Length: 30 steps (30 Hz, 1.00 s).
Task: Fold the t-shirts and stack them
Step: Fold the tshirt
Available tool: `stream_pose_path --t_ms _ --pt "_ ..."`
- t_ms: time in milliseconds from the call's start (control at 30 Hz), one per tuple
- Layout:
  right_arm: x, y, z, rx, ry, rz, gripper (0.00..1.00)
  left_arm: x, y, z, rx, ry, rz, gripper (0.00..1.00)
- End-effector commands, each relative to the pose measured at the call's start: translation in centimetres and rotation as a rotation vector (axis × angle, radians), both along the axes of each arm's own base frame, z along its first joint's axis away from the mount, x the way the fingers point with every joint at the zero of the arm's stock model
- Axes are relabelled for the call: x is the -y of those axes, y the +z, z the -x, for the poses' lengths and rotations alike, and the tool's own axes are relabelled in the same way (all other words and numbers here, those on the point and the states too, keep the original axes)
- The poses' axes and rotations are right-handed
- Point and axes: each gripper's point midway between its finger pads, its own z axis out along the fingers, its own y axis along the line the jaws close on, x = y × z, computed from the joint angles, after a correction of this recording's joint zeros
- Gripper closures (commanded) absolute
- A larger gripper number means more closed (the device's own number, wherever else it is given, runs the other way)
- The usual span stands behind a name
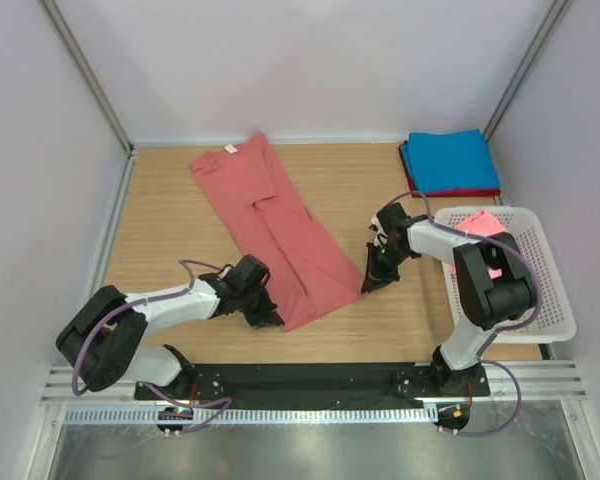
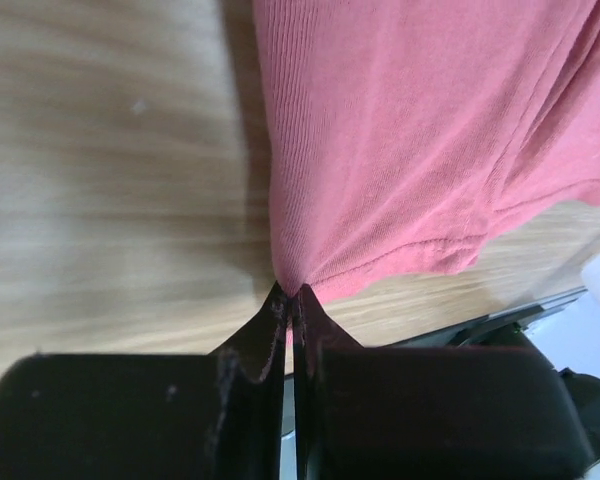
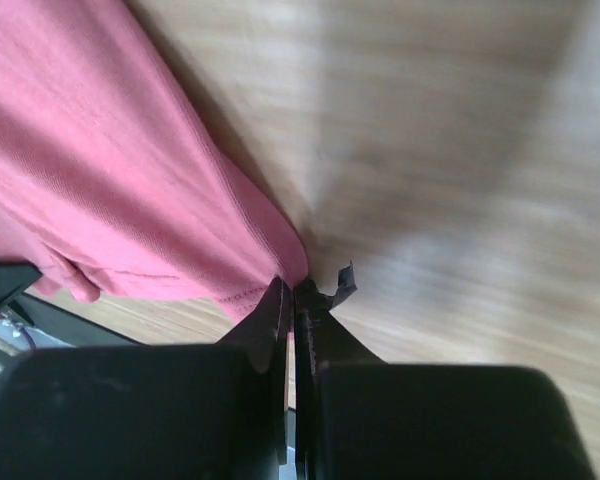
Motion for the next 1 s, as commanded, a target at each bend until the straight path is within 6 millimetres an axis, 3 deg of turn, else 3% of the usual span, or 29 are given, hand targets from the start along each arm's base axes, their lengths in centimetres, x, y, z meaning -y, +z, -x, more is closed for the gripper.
stream_pose_path --t_ms 0,200,367,467,567,733,833,967 --pt "0.9 0.6 1.3 0.008 -0.093 0.057 0.99 -1.9 0.3 2.1 -0.049 -0.026 -0.058 1.0" --pt "0.2 3.4 5.0 0.035 -0.158 0.06 0.99 -3.9 2.3 5.0 -0.08 -0.02 -0.042 0.99" --pt "-0.3 4.1 9.8 0.014 -0.167 0.09 0.99 -3.8 4.9 6.3 -0.086 0.031 0.047 0.99" --pt "-0.4 5.8 11.0 0.058 -0.211 0.059 0.99 -3.0 5.9 7.5 -0.082 0.004 0.085 1.0" --pt "-0.7 7.4 11.2 0.098 -0.255 0.0 0.99 -2.7 5.8 8.9 -0.115 -0.014 0.066 1.0" --pt "0.2 8.5 11.6 0.119 -0.253 0.025 0.99 -2.0 4.8 10.5 -0.152 -0.015 0.022 1.0" --pt "0.1 8.7 11.3 0.119 -0.231 0.04 0.99 -1.5 5.1 10.1 -0.132 -0.006 0.033 1.0" --pt "-0.5 9.1 9.2 0.135 -0.191 0.087 0.99 -0.4 5.1 9.0 -0.122 0.054 0.088 1.0"
